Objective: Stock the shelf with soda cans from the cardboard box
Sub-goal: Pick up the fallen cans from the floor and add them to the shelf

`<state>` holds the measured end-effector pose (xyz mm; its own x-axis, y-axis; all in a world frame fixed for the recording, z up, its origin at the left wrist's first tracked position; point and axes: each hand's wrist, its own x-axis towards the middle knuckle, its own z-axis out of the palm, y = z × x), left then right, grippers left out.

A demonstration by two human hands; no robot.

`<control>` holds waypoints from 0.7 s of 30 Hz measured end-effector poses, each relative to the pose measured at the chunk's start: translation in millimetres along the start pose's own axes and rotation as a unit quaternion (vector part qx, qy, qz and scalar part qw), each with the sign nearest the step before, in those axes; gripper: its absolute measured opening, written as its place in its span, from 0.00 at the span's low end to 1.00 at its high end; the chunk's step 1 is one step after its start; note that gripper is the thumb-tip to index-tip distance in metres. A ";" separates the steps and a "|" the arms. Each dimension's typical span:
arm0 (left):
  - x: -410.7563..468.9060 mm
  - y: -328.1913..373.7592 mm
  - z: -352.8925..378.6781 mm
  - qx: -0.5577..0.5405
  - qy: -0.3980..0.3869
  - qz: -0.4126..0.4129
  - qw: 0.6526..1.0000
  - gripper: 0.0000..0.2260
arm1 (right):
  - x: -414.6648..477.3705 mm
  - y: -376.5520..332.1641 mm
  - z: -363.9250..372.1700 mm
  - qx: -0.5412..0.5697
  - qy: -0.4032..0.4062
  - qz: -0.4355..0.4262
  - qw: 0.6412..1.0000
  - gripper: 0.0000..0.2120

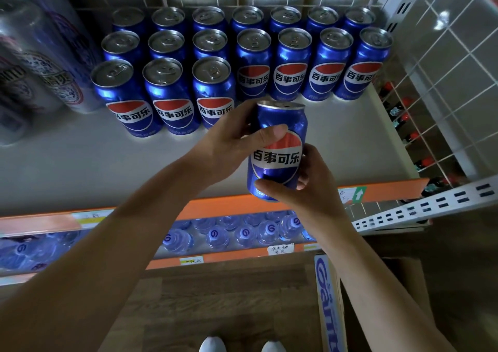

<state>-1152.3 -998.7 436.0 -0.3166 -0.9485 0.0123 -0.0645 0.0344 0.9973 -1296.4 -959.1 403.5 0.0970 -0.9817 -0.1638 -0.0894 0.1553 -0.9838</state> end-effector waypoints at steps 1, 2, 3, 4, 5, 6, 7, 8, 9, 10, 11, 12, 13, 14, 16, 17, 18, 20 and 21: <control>0.9 -0.3 -0.2 0.006 -0.008 0.001 1.000 0.13 | 0.9 0.0 0.4 -0.008 0.006 -0.003 1.000 0.33; 1.8 -0.7 -0.8 0.010 -0.015 0.004 1.000 0.15 | 1.7 -0.3 0.9 -0.017 0.012 -0.005 1.000 0.33; 2.3 -1.3 -1.5 0.013 -0.020 0.008 1.000 0.17 | 2.6 0.0 1.2 -0.027 0.016 -0.008 0.999 0.33; 2.9 -2.1 -2.2 0.018 -0.024 0.009 1.000 0.19 | 3.6 0.6 1.5 -0.039 0.020 -0.010 0.999 0.33; 3.1 -3.0 -2.9 0.024 -0.024 0.007 0.999 0.22 | 4.6 1.7 1.6 -0.050 0.024 -0.012 0.998 0.33; 3.5 -4.6 -3.5 0.031 -0.022 0.003 0.999 0.25 | 5.5 2.7 1.4 -0.060 0.028 -0.013 0.998 0.32; 3.7 -5.8 -4.2 0.037 -0.021 -0.002 0.999 0.28 | 6.6 4.3 0.8 -0.067 0.034 -0.015 0.997 0.31; 3.6 -6.7 -5.0 0.039 -0.020 -0.006 0.999 0.32 | 7.7 4.8 0.3 -0.072 0.039 -0.017 0.996 0.30; 2.7 -7.8 -6.9 0.038 -0.016 -0.012 0.999 0.37 | 9.3 5.8 -0.3 -0.074 0.046 -0.018 0.996 0.29; 1.2 -9.8 -9.5 0.040 -0.010 -0.014 0.999 0.40 | 11.0 5.6 -1.3 -0.073 0.051 -0.018 0.996 0.30; -1.4 -12.2 -12.3 0.054 0.001 -0.015 0.998 0.40 | 13.5 5.9 -2.5 -0.070 0.058 -0.018 0.996 0.30; -4.9 -16.3 -15.8 0.075 0.019 -0.018 0.997 0.37 | 16.0 5.1 -4.2 -0.066 0.063 -0.018 0.996 0.30; -9.7 -21.1 -19.7 0.095 0.045 -0.023 0.994 0.32 | 19.2 4.6 -6.1 -0.060 0.068 -0.019 0.996 0.31; -15.7 -27.8 -24.0 0.113 0.075 -0.030 0.990 0.27 | 22.5 3.1 -8.0 -0.056 0.070 -0.021 0.996 0.31; -29.0 -40.4 -32.2 0.183 0.119 -0.037 0.975 0.26 | 29.4 1.7 -11.8 -0.054 0.070 -0.030 0.996 0.31; -36.1 -46.8 -36.2 0.239 0.119 -0.043 0.963 0.29 | 33.4 1.9 -13.1 -0.058 0.071 -0.038 0.995 0.31; -43.4 -53.4 -40.0 0.296 0.109 -0.051 0.947 0.32 | 37.7 1.7 -13.5 -0.063 0.069 -0.047 0.995 0.31; -54.4 -68.8 -48.1 0.402 0.085 -0.055 0.910 0.34 | 46.4 2.5 -11.8 -0.074 0.066 -0.061 0.993 0.31; -57.7 -76.2 -52.0 0.441 0.075 -0.051 0.893 0.35 | 50.6 3.1 -10.4 -0.077 0.067 -0.065 0.993 0.31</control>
<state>-1080.0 -963.0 363.0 -0.1404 -0.9901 0.0012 -0.8268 0.1179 0.5499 -1302.0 -1009.5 392.9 -0.0134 -0.9998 -0.0159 -0.2357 0.0186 -0.9716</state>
